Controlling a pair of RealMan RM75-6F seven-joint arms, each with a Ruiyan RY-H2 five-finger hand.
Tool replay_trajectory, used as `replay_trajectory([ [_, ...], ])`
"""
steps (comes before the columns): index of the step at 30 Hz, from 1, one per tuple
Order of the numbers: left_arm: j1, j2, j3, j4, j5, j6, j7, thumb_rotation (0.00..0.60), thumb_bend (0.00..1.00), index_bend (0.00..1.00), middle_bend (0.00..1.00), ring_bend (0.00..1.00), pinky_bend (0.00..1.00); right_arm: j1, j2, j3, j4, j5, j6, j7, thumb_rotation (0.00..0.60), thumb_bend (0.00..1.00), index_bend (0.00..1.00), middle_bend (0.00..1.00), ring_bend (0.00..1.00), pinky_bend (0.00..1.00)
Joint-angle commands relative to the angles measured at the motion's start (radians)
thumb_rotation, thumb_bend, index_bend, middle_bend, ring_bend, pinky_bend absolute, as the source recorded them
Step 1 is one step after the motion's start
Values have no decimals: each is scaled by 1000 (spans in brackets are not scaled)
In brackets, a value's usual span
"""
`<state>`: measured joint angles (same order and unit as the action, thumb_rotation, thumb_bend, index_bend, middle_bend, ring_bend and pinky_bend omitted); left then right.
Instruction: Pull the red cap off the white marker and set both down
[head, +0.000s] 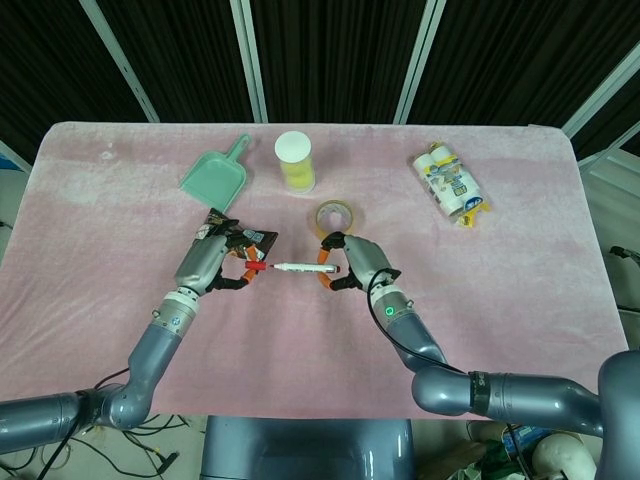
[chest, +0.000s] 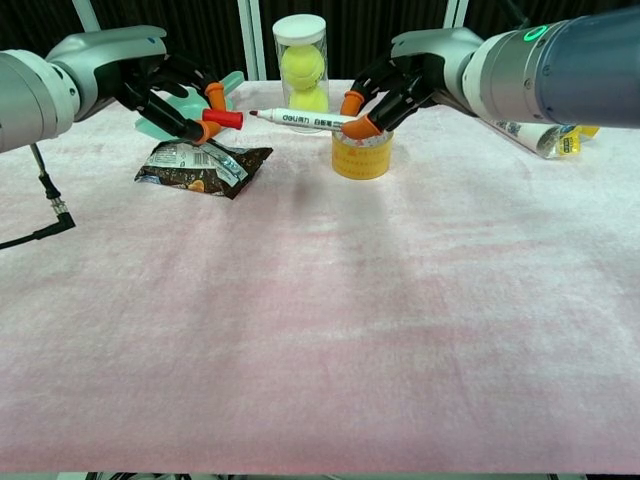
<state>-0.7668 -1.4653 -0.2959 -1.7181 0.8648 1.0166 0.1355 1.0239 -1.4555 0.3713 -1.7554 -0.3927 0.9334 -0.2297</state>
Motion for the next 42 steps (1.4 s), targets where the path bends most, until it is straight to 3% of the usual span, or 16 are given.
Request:
replay_trajectory([
  [1, 8, 8, -3, -10, 6, 1, -17, 600, 479, 592, 390, 66, 94, -9, 13, -1, -2, -2, 2, 6, 600, 541, 918, 267, 260, 197],
  [8, 52, 78, -4, -40, 37, 11, -71, 600, 466, 590, 389, 65, 95, -50, 67, -7, 16, 7, -1, 36, 600, 541, 922, 267, 260, 197],
  [13, 88, 129, 32, -20, 64, -32, -125, 600, 431, 582, 379, 65, 93, -106, 122, -27, 16, -5, -25, 77, 600, 541, 921, 267, 260, 197],
  [20, 146, 136, 91, 91, 184, -106, -304, 600, 384, 554, 350, 56, 64, -188, 155, -80, 0, -83, -41, 133, 600, 540, 921, 266, 260, 197],
  [27, 174, 106, 140, 223, 269, -156, -419, 600, 323, 488, 315, 33, 51, -244, 108, -124, 18, -164, -30, 179, 600, 541, 922, 267, 260, 197],
  [31, 168, 89, 155, 273, 312, -221, -516, 600, 232, 355, 226, 0, 9, -259, 78, -133, 39, -193, -31, 200, 600, 540, 922, 266, 260, 197],
  [34, 157, 89, 156, 310, 379, -265, -625, 600, 82, 157, 153, 0, 0, -263, 52, -141, 62, -210, -22, 196, 600, 539, 921, 267, 260, 197],
  [35, 156, 90, 157, 318, 401, -267, -649, 600, 65, 132, 144, 0, 0, -263, 48, -142, 67, -212, -20, 193, 600, 539, 922, 266, 260, 197],
  [42, 157, 148, 146, 287, 530, -206, -802, 600, 49, 117, 131, 0, 0, -260, 15, -141, 100, -211, 7, 162, 600, 536, 922, 263, 260, 197],
])
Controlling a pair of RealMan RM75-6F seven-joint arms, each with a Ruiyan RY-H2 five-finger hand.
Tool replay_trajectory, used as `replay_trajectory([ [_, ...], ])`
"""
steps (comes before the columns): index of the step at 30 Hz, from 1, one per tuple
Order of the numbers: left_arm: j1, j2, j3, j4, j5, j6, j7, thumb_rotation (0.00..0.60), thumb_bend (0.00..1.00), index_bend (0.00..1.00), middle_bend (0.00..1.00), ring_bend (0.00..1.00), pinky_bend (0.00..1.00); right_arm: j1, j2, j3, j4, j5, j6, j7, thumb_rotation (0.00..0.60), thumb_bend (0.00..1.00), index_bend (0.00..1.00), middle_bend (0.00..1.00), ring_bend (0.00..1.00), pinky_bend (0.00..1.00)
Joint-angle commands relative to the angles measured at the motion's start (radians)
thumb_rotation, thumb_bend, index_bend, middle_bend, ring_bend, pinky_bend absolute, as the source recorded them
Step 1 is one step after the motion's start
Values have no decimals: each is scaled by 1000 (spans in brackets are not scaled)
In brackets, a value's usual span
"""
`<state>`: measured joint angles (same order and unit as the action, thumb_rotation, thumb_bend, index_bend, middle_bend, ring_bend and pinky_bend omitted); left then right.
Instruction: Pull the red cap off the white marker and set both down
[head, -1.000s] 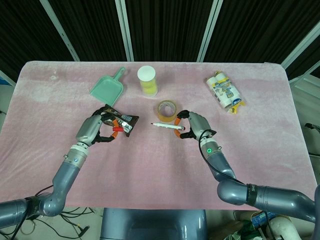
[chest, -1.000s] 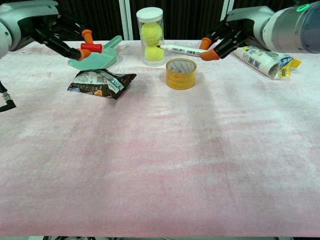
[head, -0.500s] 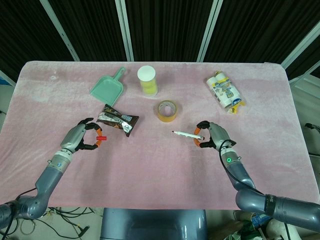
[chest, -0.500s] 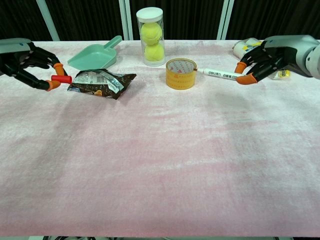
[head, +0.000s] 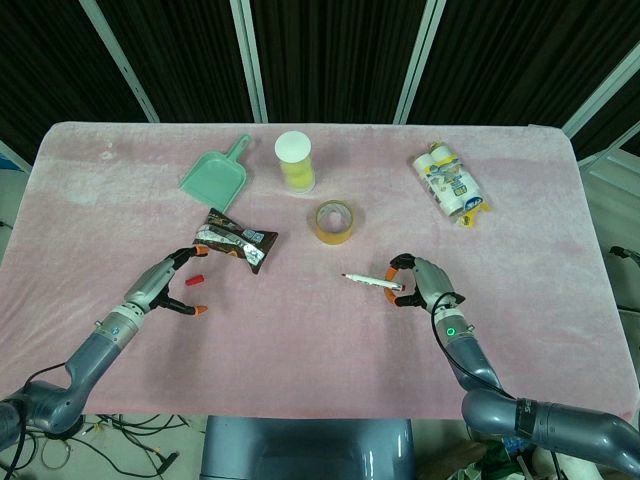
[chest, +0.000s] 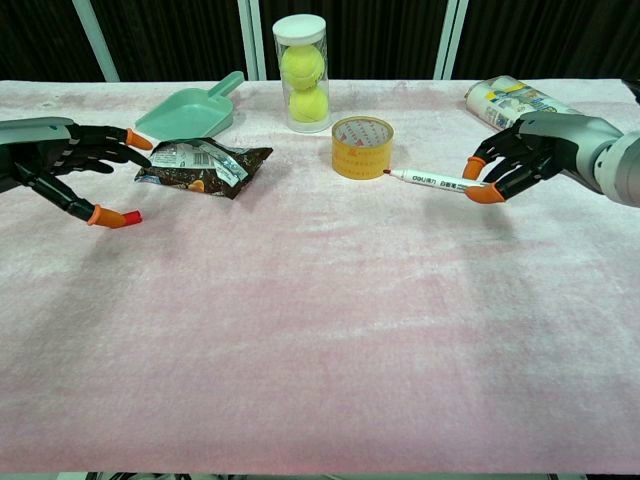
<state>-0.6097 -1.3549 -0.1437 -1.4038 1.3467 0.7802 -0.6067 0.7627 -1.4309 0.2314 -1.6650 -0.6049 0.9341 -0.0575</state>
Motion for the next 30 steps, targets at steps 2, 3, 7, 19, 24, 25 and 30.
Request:
replay_trajectory([
  [2, 3, 72, -15, -66, 76, 65, -74, 600, 50, 119, 132, 0, 0, 3, -21, -3, 23, 5, 8, -20, 600, 532, 922, 258, 260, 197],
  [3, 4, 88, -19, -84, 85, 78, -74, 600, 50, 120, 132, 0, 0, 3, -25, -5, 30, 5, 8, -24, 600, 529, 922, 256, 260, 197],
  [7, 5, 171, -37, -182, 104, 116, -37, 600, 50, 122, 139, 0, 0, 5, -47, -23, 66, -7, 24, -62, 600, 516, 921, 249, 260, 197],
  [19, 16, 290, -65, -351, 12, 145, 113, 600, 50, 124, 153, 0, 0, -15, -96, -36, 114, -40, 34, -92, 600, 453, 921, 240, 260, 197],
  [24, 14, 308, -70, -372, -6, 136, 104, 600, 50, 125, 157, 0, 0, -21, -134, -60, 159, -67, 45, -121, 600, 438, 903, 234, 259, 197],
  [25, 14, 313, -70, -375, -3, 139, 106, 600, 50, 125, 160, 0, 0, -25, -142, -57, 165, -66, 39, -113, 600, 419, 871, 232, 255, 197],
  [30, 18, 328, -67, -387, -7, 147, 123, 600, 50, 125, 170, 0, 0, -27, -133, -70, 184, -78, -27, -112, 600, 264, 609, 197, 212, 197],
])
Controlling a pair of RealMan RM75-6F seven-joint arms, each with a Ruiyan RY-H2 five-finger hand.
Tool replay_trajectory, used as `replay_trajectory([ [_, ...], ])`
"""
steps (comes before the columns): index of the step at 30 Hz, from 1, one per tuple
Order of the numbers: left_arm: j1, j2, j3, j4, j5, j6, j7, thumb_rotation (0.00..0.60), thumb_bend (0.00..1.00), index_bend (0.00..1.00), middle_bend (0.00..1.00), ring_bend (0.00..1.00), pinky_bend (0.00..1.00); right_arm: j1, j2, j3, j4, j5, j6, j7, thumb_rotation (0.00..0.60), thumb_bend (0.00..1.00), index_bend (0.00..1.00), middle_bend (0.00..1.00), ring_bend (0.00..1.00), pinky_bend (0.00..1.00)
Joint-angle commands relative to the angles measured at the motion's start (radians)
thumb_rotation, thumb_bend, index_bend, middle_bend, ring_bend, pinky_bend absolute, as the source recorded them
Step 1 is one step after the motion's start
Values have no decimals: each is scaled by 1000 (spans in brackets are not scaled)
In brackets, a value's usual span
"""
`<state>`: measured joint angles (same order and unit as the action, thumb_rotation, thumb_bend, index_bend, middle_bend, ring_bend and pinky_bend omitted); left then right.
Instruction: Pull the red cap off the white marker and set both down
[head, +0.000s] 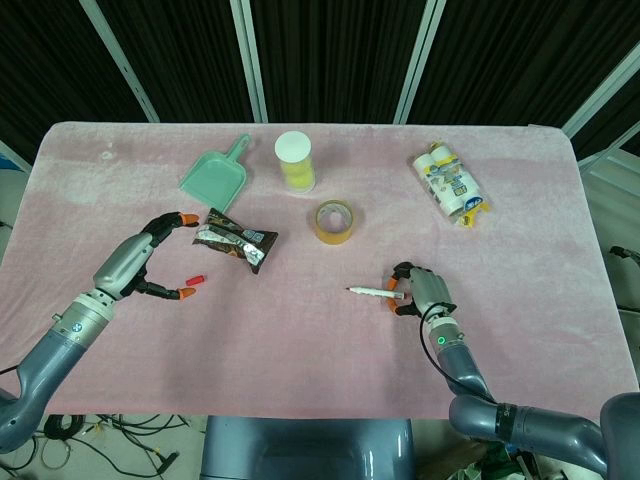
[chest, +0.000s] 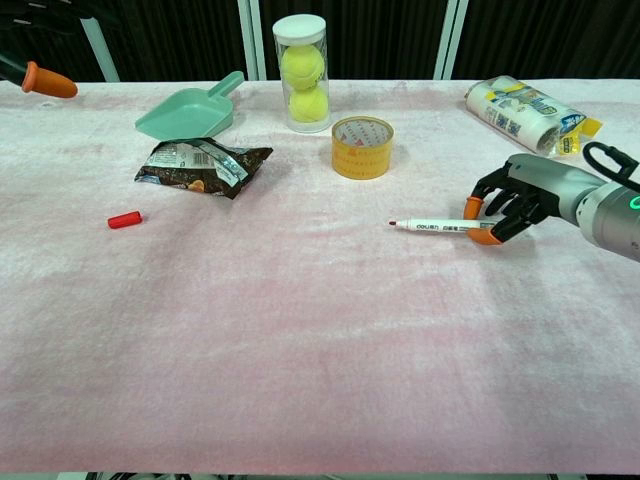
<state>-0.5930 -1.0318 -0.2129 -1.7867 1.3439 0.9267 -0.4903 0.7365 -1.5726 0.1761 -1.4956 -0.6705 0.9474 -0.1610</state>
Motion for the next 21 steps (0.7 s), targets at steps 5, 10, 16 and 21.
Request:
replay_trajectory([
  [5, 2, 21, 1, -15, -13, 1, 15, 600, 49, 125, 170, 0, 0, -6, 31, -18, 4, -17, -72, -7, 600, 142, 339, 122, 170, 197],
  [10, 11, 27, 1, -25, -5, 31, 38, 600, 50, 125, 170, 0, 0, -13, 68, -12, -24, -29, -87, 0, 600, 37, 127, 52, 146, 197],
  [16, 51, 43, 34, -45, -19, 119, 290, 600, 48, 125, 158, 0, 0, -87, 229, 68, -164, -155, 10, 112, 600, 25, 101, 45, 132, 197],
  [21, 107, 48, 55, -96, -37, 248, 524, 600, 48, 124, 146, 0, 0, -168, 403, 61, -253, -303, 99, 140, 600, 24, 101, 45, 135, 197],
])
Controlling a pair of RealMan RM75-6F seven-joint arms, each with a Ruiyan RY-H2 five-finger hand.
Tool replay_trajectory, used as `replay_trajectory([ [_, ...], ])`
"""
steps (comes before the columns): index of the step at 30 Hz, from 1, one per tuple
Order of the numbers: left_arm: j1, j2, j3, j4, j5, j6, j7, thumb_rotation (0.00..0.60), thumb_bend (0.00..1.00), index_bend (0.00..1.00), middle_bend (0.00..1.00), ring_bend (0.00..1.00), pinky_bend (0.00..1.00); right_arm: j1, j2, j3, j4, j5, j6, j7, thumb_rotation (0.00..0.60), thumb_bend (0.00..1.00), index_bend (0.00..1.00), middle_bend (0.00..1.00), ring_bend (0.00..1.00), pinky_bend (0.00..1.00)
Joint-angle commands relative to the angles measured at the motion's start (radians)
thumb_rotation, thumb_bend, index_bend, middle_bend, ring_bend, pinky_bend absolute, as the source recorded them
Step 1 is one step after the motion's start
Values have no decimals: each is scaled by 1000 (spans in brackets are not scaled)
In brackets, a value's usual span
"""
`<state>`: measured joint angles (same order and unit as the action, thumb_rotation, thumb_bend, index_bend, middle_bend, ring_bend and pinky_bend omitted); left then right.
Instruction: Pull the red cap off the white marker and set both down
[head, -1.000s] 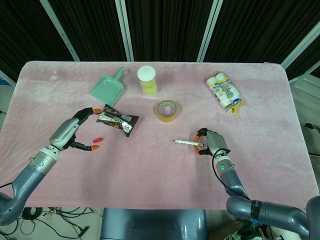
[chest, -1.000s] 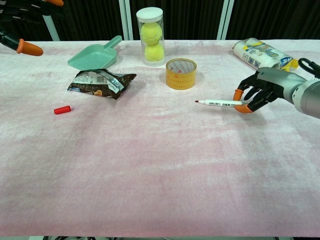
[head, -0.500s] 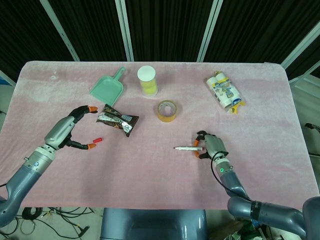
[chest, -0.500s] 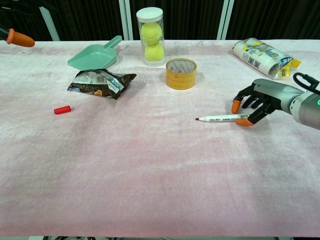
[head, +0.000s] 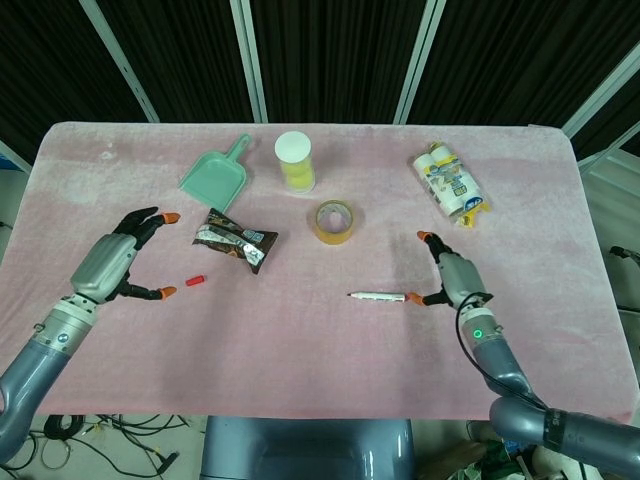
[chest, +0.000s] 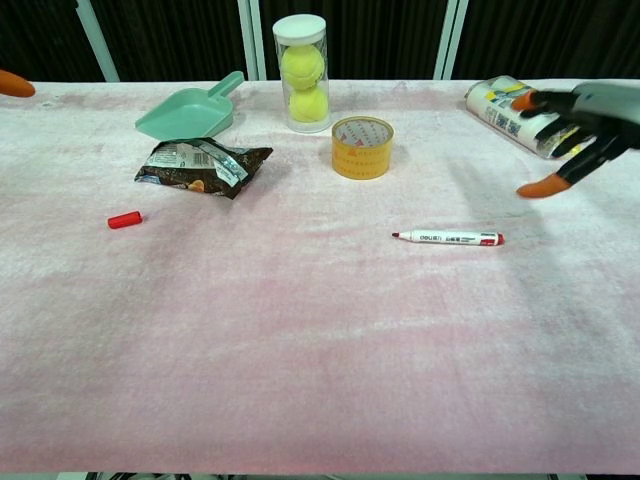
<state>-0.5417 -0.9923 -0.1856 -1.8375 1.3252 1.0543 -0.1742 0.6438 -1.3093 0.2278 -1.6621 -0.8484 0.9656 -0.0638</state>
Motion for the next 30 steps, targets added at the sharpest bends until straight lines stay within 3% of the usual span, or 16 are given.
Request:
replay_trajectory([
  [1, 66, 6, 34, -48, -15, 144, 247, 600, 48, 124, 145, 0, 0, -90, 167, 3, -97, -150, 93, 46, 600, 23, 101, 45, 135, 197],
  [5, 124, -17, 73, -54, -1, 251, 421, 600, 47, 122, 141, 0, 0, -178, 283, -44, -129, -270, 189, 42, 600, 25, 101, 44, 135, 197],
  [9, 195, -35, 122, -57, 2, 327, 497, 600, 46, 120, 129, 0, 0, -293, 340, -95, -134, -382, 358, 41, 600, 37, 101, 43, 135, 197],
  [11, 276, -44, 171, -43, 11, 386, 418, 600, 44, 119, 125, 0, 0, -401, 349, -169, -116, -465, 475, 50, 600, 37, 101, 43, 135, 197],
  [16, 365, -46, 226, 58, 104, 460, 230, 600, 44, 119, 121, 0, 0, -486, 288, -236, -23, -574, 570, 28, 600, 37, 100, 44, 136, 197],
  [22, 416, -50, 230, 156, 137, 506, 106, 600, 44, 118, 116, 0, 0, -520, 232, -263, 40, -613, 571, 13, 600, 37, 90, 44, 135, 198],
  [30, 432, -39, 222, 170, 152, 499, 55, 600, 41, 107, 110, 0, 0, -535, 205, -227, 52, -622, 602, 6, 600, 37, 87, 43, 135, 197],
])
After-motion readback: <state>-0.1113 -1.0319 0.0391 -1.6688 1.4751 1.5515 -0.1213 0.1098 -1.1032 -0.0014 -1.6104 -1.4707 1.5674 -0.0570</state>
